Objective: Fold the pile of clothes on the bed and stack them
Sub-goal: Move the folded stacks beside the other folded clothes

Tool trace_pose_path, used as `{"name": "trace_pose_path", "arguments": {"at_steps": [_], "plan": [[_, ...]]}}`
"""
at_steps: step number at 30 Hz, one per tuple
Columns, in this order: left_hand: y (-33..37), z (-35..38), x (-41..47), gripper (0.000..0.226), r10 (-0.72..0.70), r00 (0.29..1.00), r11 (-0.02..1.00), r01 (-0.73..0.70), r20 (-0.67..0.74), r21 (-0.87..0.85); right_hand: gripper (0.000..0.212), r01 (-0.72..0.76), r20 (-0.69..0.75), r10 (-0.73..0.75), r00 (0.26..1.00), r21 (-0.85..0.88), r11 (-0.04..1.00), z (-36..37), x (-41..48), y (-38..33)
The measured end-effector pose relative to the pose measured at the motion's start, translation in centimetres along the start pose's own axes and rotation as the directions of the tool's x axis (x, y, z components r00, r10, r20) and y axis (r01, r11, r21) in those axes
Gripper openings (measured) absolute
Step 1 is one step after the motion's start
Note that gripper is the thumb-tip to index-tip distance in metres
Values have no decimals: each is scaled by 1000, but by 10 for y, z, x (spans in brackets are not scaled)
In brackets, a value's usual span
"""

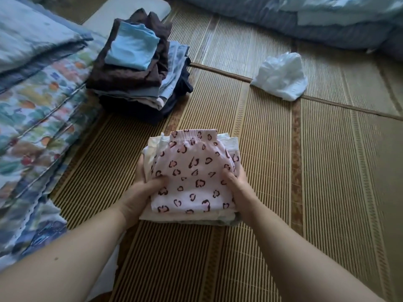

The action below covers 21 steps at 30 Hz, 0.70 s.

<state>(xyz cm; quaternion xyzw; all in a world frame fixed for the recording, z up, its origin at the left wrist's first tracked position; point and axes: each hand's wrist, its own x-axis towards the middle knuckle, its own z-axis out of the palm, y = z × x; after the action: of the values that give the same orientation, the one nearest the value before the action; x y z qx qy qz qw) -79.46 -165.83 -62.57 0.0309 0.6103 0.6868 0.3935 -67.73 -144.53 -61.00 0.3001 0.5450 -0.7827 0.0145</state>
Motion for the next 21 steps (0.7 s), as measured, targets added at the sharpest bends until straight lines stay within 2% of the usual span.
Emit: {"name": "trace_pose_path", "arguments": {"at_steps": [4,6,11,15,18,21], "plan": [[8,26,-6,91,59,998,998,-58,36,-38,90,59,-44,-55,998,94,994,0,-15,-6],[18,43,-12,89,83,995,997,-82,51,-13,85,86,-77,-77,994,117,989,-7,-30,-13],[46,101,-43,104,39,983,999,-39,180,0,100,143,-137,-124,983,143,979,-41,-98,-47],[56,173,-85,100,32,961,999,-40,275,26,108,171,-213,-139,967,136,976,-84,-181,-79],[47,235,-115,103,-5,940,994,-32,342,103,103,213,-278,-157,948,183,960,-127,-250,-90],[27,314,-144,109,-68,888,989,1,456,147,97,247,-398,-151,905,202,948,-182,-329,-92]]}}
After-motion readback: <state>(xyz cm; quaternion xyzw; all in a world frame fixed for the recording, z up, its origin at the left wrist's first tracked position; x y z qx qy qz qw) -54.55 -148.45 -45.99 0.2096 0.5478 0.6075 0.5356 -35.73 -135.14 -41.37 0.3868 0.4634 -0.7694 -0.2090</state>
